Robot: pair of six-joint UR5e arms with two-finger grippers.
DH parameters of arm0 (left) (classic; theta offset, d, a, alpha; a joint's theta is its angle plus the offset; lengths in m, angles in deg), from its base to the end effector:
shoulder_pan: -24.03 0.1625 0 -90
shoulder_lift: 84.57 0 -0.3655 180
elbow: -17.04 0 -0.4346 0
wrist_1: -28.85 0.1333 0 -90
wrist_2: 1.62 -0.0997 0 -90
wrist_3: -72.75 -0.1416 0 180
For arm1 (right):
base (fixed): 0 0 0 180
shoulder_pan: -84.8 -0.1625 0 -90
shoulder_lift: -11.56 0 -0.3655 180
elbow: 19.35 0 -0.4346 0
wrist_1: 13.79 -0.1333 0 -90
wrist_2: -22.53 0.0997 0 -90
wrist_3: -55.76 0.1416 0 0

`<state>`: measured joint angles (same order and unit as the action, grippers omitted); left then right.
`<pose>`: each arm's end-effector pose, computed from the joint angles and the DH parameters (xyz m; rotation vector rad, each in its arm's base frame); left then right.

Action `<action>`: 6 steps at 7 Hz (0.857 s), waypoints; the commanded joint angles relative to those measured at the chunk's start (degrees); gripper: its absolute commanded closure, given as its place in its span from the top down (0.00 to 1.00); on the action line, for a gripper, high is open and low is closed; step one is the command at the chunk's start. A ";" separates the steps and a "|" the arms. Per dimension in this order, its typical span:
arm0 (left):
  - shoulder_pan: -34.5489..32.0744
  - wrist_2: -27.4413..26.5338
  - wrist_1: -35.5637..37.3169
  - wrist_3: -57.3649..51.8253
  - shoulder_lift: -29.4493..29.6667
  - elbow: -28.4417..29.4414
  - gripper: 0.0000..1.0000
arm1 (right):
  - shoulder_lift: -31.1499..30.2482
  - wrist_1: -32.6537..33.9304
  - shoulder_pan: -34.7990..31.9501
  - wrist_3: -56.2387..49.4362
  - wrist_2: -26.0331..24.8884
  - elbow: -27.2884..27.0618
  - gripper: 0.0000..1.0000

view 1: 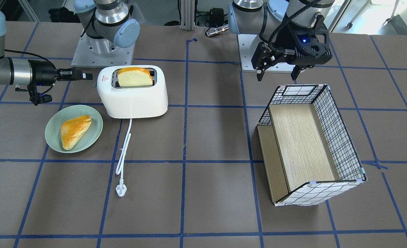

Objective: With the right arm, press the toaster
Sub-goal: 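Press the toaster lever down with the right gripper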

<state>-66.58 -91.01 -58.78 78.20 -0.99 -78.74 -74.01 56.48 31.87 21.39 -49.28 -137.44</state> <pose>-0.1401 -0.4992 0.3944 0.1316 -3.1244 0.0812 -0.0690 -0.3858 0.1321 0.2322 2.2707 0.6934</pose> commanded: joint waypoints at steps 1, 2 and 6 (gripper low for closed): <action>0.00 0.00 0.00 0.00 0.00 -0.02 1.00 | 0.48 0.75 0.01 -0.43 0.62 -0.55 0.00; 0.00 0.00 0.00 0.00 0.00 -0.02 1.00 | 0.49 0.66 0.01 -0.26 1.40 -0.47 0.00; 0.00 0.00 0.00 0.00 0.00 -0.02 1.00 | 0.05 0.14 0.01 -0.08 2.38 -0.11 0.00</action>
<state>-66.58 -91.00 -58.78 78.20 -0.99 -78.72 -73.72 56.84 31.89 21.28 -47.01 -137.75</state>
